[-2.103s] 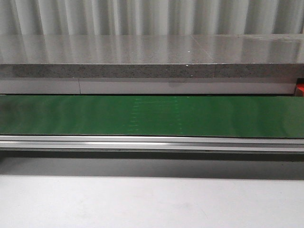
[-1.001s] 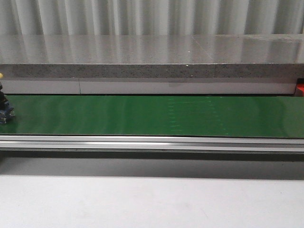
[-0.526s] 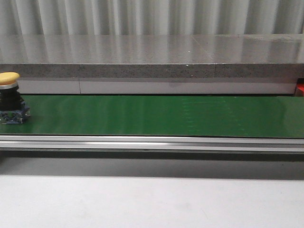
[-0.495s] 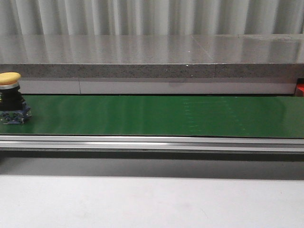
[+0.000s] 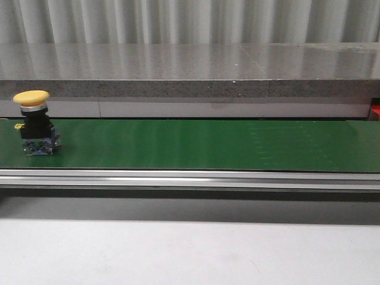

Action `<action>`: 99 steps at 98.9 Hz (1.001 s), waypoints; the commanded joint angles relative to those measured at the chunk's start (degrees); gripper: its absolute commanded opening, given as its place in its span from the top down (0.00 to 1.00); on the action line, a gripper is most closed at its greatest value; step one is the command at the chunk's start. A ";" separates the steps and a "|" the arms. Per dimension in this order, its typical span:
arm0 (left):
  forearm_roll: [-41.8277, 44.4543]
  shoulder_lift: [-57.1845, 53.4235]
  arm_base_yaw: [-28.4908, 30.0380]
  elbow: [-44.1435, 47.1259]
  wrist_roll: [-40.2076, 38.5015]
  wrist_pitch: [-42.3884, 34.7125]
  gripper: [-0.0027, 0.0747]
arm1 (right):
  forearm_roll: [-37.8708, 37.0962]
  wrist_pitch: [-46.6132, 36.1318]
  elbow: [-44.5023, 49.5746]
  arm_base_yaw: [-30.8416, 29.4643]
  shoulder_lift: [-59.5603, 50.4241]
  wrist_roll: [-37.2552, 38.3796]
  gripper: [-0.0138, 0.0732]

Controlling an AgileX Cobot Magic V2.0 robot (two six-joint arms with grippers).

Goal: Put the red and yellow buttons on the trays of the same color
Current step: 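Grasp another red button from the cluster with the left gripper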

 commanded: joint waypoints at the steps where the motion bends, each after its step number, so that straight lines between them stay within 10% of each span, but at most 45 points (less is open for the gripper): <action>1: -1.70 -2.90 -0.25 -1.21 0.51 0.09 0.49 | 0.17 -4.15 -1.46 0.10 0.34 -0.18 0.92; 30: -5.22 -3.01 -0.25 -1.21 3.21 0.09 0.84 | 0.17 -4.15 -1.46 0.10 0.34 -0.18 0.92; 99: 0.47 -24.23 -11.92 -1.21 -9.86 5.47 0.85 | 0.17 -4.15 -1.46 0.10 0.34 -0.18 0.92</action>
